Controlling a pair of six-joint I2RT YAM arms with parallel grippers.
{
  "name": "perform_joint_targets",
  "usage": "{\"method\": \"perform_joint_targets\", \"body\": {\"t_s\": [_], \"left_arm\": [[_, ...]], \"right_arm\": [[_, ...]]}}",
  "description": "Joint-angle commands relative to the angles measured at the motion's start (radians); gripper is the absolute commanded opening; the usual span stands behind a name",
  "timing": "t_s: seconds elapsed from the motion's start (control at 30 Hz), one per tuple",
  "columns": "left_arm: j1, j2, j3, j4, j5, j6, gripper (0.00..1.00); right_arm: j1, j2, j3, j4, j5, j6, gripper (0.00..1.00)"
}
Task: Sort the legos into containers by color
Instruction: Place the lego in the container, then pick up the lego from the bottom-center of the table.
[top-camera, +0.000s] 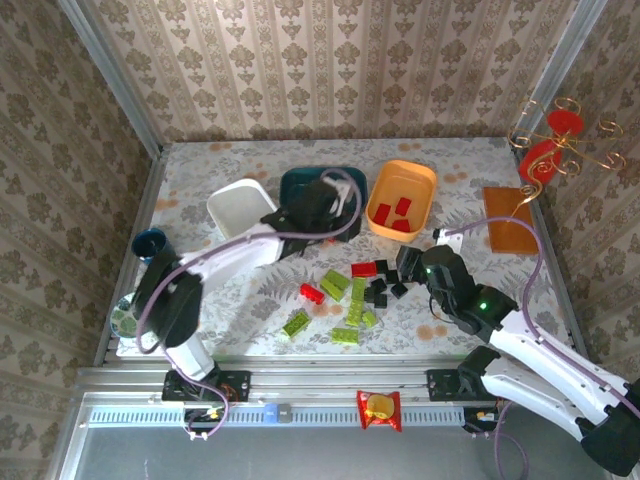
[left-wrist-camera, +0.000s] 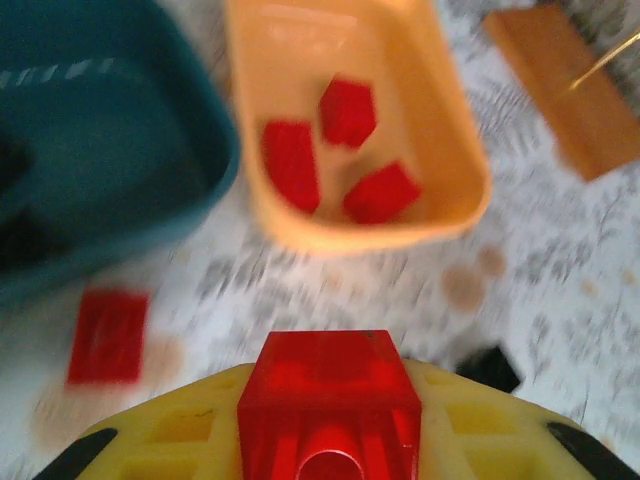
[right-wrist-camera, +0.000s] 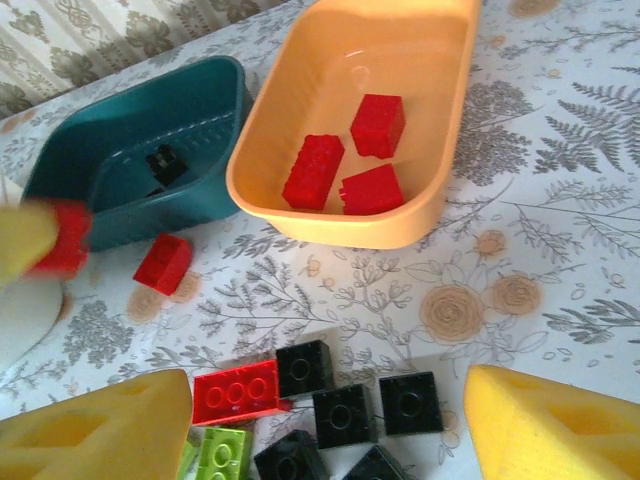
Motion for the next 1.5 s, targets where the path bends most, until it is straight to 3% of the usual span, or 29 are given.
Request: {"method": "perform_joint_targets", "body": {"t_s": [0.0,0.27,0.4,0.57,0.67,0.77,1.0,1.17,1.33,1.47], "left_arm": [[0.012,0.151,0.178,0.041,0.07,0.051,0.27],[0.017,0.512,0.616,-0.051,0.198,0.006,0.3],[0.017,0.623,0.781,-0.127,0.224,-0.011,0.34],[0.027,0.586,0.76,-0.101,0.222,-0.026,0.56],[0.045,0.488,0.643,-0.034,0.228,-0.047,0.66],[0.068,0.33,0.421,0.112,0.236,-0.101,0.71],[0.079,-0.062,-0.109,0.303,0.199,-0.154,0.74],[0.072,-0.357,-0.417,0.262,0.099,-0.125,0.76],[0.067,-0.652,-0.62,0.107,-0.021,-0.099,0.8],[0.059,-0.871,-0.766,0.014,-0.115,-0.129,0.86]], "right_arm": [[-0.004,-0.011,-0.015,-0.053,0.053,0.037,0.74],[-0.004,0.0,-0.018,-0.047,0.02,0.05,0.73],[-0.004,0.005,-0.016,-0.057,0.009,0.05,0.73],[-0.004,0.028,-0.009,-0.056,-0.027,0.04,0.75],[-0.004,0.052,-0.006,-0.048,-0.043,0.04,0.75],[-0.004,0.074,-0.011,-0.02,-0.065,0.036,0.75],[0.016,0.293,0.052,0.097,-0.181,-0.003,0.75],[0.082,0.499,0.141,0.212,-0.156,0.012,0.75],[0.107,0.693,0.271,0.191,-0.157,-0.012,0.74],[0.147,0.825,0.375,0.185,-0.283,-0.114,0.73]]}}
